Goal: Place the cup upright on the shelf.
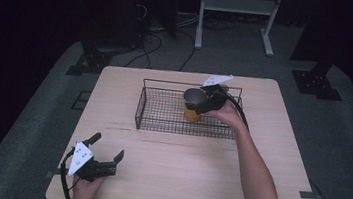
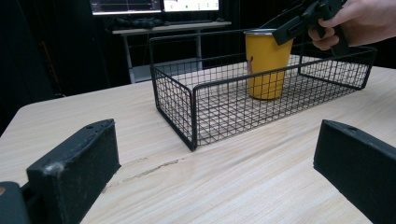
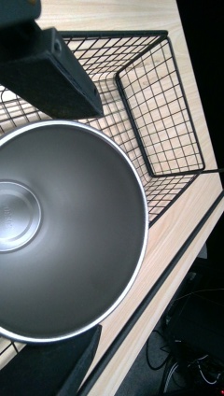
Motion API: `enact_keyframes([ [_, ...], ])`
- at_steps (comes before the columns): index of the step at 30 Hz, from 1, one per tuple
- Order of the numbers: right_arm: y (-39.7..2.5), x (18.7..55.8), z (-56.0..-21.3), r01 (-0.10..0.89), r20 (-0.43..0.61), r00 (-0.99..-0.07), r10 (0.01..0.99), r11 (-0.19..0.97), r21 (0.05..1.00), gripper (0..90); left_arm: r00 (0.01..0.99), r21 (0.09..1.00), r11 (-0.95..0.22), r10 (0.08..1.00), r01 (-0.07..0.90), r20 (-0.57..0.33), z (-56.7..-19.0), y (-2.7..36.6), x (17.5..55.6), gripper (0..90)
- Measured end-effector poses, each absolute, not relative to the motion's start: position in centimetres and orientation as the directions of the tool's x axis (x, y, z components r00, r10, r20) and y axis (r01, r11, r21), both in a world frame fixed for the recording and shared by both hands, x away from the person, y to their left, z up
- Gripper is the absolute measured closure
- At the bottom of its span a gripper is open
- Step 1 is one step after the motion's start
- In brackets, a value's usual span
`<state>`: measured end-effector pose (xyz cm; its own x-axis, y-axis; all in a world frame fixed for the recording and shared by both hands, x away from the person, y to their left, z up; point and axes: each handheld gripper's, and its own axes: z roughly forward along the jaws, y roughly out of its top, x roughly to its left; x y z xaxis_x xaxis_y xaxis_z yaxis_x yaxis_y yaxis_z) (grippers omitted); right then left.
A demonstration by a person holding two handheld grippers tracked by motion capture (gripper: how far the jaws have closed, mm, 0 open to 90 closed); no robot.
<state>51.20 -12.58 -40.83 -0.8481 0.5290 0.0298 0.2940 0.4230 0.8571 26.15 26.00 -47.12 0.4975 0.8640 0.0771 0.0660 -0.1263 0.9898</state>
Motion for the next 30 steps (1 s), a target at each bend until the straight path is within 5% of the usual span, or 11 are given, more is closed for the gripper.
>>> enact_keyframes([
  [30, -13.3, 50.7, -39.7, 0.280, 0.037, -0.849, 0.527, 0.389, 0.877, 0.0, 0.495, 0.990, -0.126, 0.865, 0.068, 0.076, -47.1, 26.0, 26.2, 0.0],
])
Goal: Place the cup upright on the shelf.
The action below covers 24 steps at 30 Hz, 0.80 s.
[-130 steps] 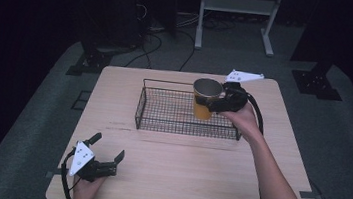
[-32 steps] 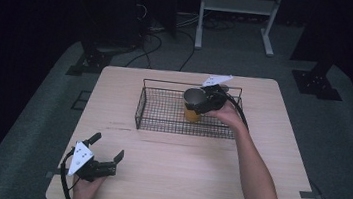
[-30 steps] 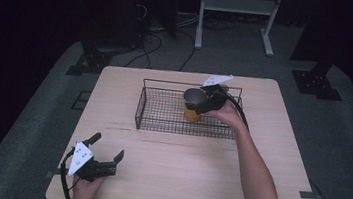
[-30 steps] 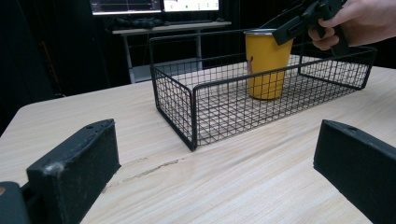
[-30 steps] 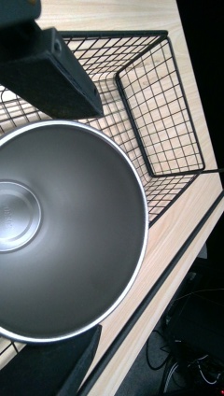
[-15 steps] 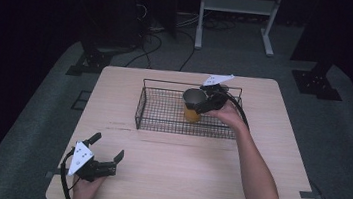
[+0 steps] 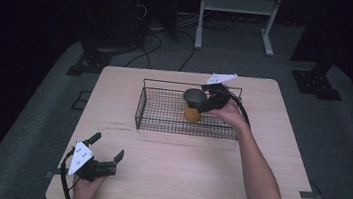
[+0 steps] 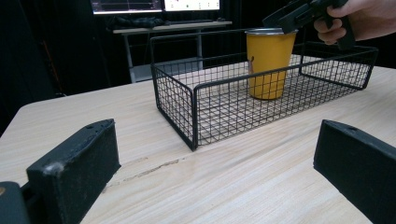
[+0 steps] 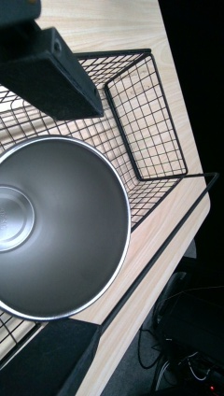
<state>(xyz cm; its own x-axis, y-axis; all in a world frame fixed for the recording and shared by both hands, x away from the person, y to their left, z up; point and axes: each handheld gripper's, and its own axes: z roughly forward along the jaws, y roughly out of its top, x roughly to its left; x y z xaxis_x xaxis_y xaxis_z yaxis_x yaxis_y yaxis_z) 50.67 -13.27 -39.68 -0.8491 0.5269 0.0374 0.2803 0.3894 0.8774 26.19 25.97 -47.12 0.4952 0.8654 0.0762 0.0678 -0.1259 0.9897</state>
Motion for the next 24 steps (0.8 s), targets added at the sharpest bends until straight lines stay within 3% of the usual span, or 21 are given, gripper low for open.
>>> enact_keyframes([
  [24, -14.5, 49.0, -37.4, 0.243, 0.033, -0.856, 0.516, 0.346, 0.906, 0.0, 0.497, 0.989, -0.132, 0.864, 0.065, 0.083, -47.1, 25.9, 26.1, 0.0],
])
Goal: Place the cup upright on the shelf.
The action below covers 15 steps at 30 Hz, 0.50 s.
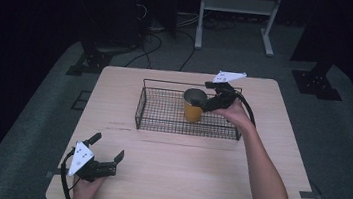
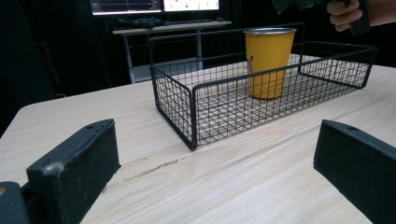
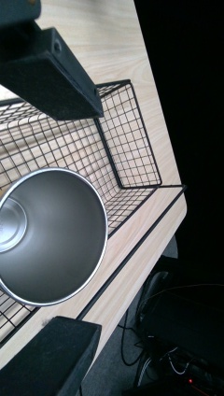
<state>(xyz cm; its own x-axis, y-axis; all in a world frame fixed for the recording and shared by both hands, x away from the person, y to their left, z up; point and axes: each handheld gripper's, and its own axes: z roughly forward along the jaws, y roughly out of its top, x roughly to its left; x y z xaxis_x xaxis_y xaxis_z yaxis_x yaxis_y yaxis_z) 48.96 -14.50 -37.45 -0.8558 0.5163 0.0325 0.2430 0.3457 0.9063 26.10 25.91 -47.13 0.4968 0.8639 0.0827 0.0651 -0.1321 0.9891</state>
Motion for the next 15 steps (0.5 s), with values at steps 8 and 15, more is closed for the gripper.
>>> enact_keyframes([
  [8, -15.1, 48.1, -36.6, 0.228, 0.024, -0.857, 0.515, 0.337, 0.913, 0.0, 0.496, 0.989, -0.131, 0.864, 0.065, 0.082, -47.1, 25.9, 26.1, 0.0],
  [15, -16.3, 47.6, -36.6, 0.233, 0.029, -0.847, 0.531, 0.323, 0.917, 0.0, 0.496, 0.989, -0.131, 0.864, 0.065, 0.082, -47.1, 25.9, 26.1, 0.0],
])
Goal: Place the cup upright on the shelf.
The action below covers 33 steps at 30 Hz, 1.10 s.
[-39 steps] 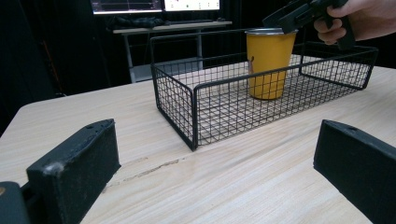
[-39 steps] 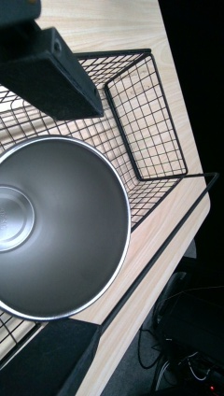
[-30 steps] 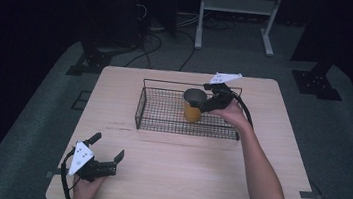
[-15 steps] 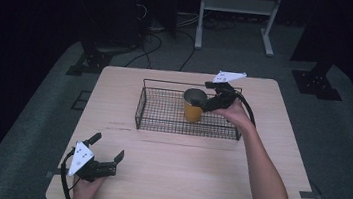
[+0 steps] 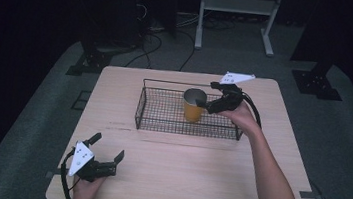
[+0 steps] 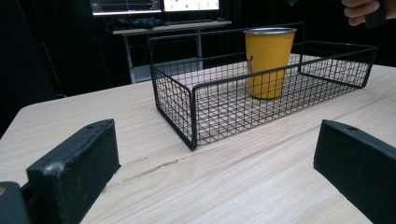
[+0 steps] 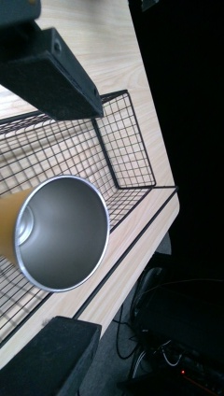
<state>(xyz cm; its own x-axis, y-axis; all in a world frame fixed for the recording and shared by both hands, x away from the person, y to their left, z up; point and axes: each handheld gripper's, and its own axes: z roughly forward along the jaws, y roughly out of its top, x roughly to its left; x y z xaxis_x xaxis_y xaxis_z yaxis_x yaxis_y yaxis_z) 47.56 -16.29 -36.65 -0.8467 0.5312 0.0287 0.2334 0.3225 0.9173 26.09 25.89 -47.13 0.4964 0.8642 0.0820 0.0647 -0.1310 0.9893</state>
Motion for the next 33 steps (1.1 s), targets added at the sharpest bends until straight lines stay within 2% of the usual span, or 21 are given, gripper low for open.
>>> enact_keyframes([
  [15, -17.7, 46.3, -36.2, 0.224, 0.023, -0.847, 0.532, 0.317, 0.921, 0.0, 0.498, 0.989, -0.135, 0.863, 0.064, 0.085, -47.1, 25.9, 26.1, 0.0],
  [33, -20.4, 43.9, -37.4, 0.237, 0.035, -0.835, 0.549, 0.301, 0.924, 0.0, 0.496, 0.988, -0.140, 0.864, 0.066, 0.090, -47.1, 25.8, 26.1, 0.0],
])
